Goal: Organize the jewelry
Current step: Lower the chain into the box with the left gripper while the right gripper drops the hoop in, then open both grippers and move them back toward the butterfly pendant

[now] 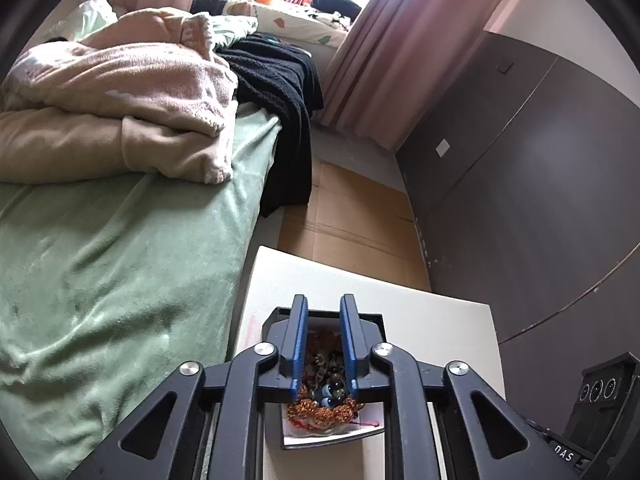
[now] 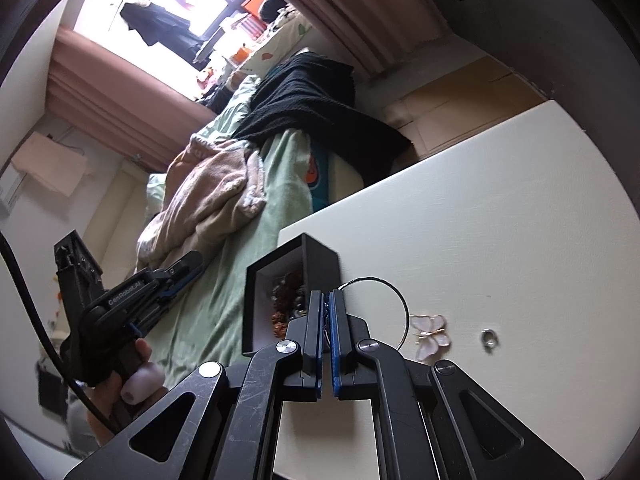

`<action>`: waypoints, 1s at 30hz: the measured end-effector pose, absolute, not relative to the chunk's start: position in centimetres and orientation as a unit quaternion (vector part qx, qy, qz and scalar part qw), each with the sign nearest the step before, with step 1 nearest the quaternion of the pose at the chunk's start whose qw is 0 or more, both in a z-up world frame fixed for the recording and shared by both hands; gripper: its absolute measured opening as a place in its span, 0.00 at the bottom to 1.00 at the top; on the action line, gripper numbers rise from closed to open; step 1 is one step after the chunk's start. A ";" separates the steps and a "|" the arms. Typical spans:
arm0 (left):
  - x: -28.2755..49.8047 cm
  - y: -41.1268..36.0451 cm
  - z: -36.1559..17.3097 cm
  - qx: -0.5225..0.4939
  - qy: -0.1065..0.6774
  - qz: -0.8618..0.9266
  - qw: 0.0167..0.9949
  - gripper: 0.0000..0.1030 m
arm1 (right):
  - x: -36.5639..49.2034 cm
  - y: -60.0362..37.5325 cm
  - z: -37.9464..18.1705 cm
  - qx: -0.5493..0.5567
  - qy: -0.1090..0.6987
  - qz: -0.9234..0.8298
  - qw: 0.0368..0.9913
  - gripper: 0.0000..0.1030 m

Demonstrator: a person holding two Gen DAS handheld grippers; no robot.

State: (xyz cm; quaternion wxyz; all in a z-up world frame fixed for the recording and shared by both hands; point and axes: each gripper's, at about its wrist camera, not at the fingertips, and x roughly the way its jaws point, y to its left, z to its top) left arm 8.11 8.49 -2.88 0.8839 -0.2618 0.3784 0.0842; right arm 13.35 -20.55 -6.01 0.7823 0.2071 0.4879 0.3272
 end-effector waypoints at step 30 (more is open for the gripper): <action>5.8 9.5 -2.0 -0.262 0.364 0.067 0.891 0.81 | 14.0 -16.3 -5.0 0.179 0.472 0.332 0.797 0.82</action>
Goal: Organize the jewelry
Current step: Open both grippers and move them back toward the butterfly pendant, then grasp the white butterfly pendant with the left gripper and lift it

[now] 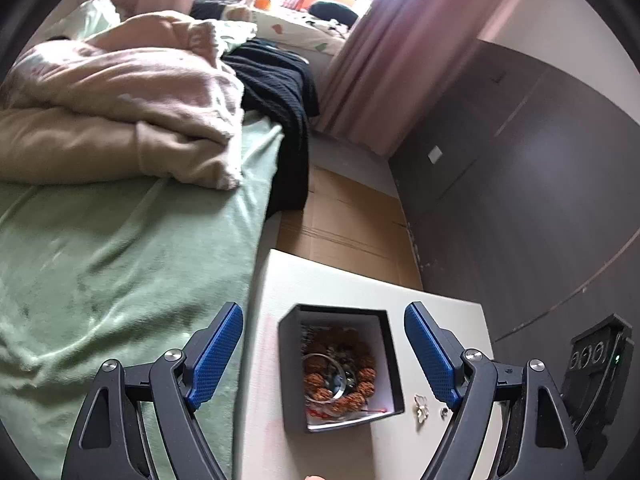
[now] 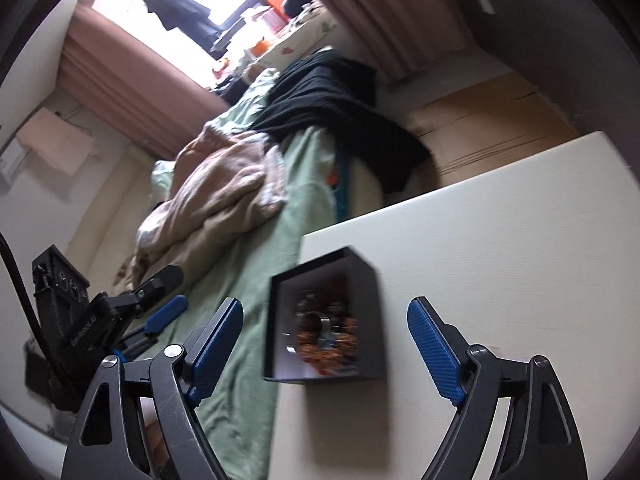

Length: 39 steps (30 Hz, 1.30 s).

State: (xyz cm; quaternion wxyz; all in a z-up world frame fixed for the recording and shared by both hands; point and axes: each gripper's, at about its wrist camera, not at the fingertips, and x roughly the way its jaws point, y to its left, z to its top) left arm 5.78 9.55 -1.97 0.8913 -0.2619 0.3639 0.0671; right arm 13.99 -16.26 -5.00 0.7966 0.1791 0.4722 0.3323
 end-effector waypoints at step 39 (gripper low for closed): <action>10.5 -10.5 -9.4 -0.070 0.506 -0.032 0.859 0.35 | 12.5 -34.6 -6.4 0.186 0.509 0.106 0.834 1.00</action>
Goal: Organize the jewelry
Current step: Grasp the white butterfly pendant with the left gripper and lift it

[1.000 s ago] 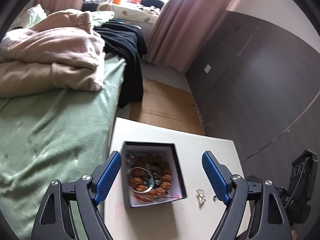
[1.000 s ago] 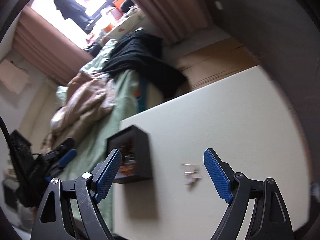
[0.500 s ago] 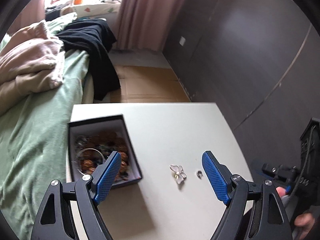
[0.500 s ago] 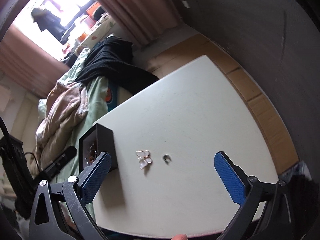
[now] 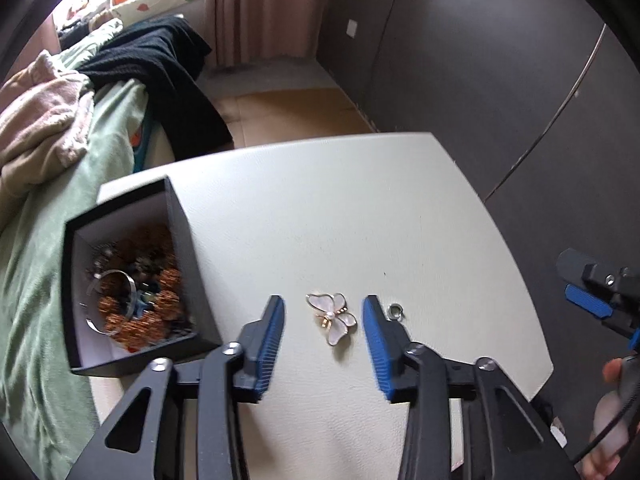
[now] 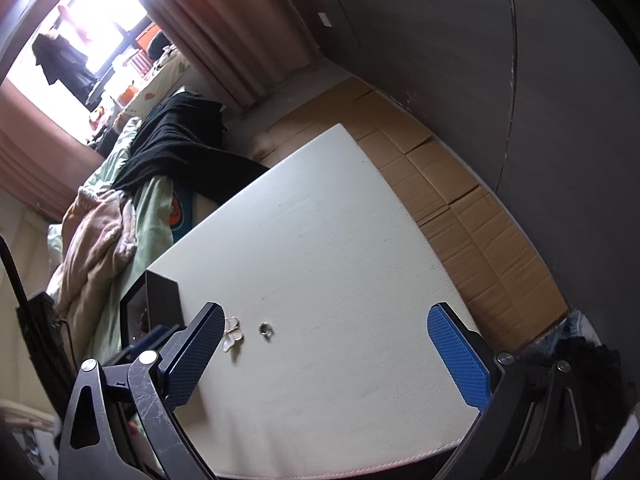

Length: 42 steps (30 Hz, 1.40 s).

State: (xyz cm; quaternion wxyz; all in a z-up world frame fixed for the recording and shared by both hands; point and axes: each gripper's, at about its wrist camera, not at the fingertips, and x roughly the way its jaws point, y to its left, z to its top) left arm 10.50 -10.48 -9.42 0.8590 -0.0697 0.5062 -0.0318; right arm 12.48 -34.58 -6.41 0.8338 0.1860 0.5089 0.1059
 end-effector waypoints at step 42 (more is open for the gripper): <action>10.6 -5.7 -7.1 -0.135 0.485 0.006 0.864 0.13 | 14.1 -25.7 -11.7 0.102 0.588 0.191 0.779 0.32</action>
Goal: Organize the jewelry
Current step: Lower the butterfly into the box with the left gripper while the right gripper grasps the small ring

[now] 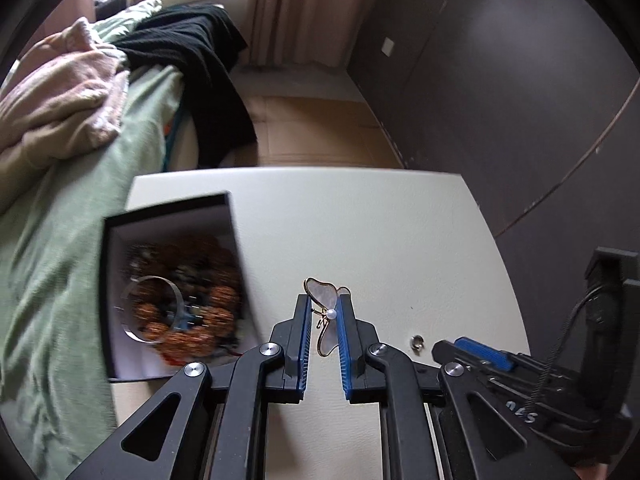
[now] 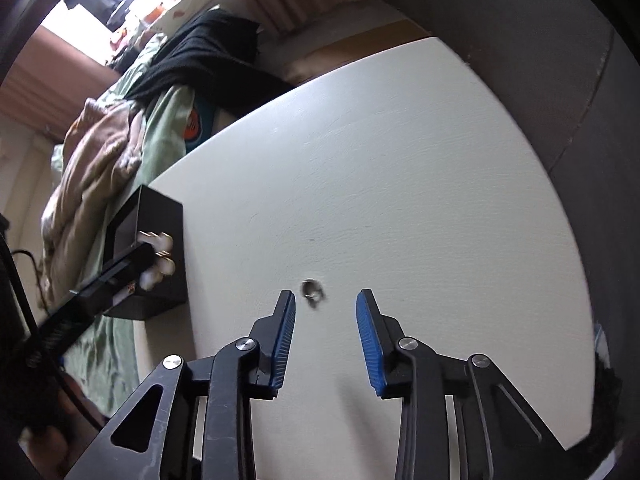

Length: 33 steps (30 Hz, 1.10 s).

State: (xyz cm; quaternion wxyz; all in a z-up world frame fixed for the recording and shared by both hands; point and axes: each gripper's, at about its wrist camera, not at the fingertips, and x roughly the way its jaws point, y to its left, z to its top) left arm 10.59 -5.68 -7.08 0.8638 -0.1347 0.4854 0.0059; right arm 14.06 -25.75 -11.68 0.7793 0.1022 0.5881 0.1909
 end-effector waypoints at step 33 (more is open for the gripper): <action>8.2 2.8 -5.8 -0.185 0.452 0.064 0.870 0.13 | 12.9 -21.0 -11.7 -0.084 0.572 0.170 0.798 0.14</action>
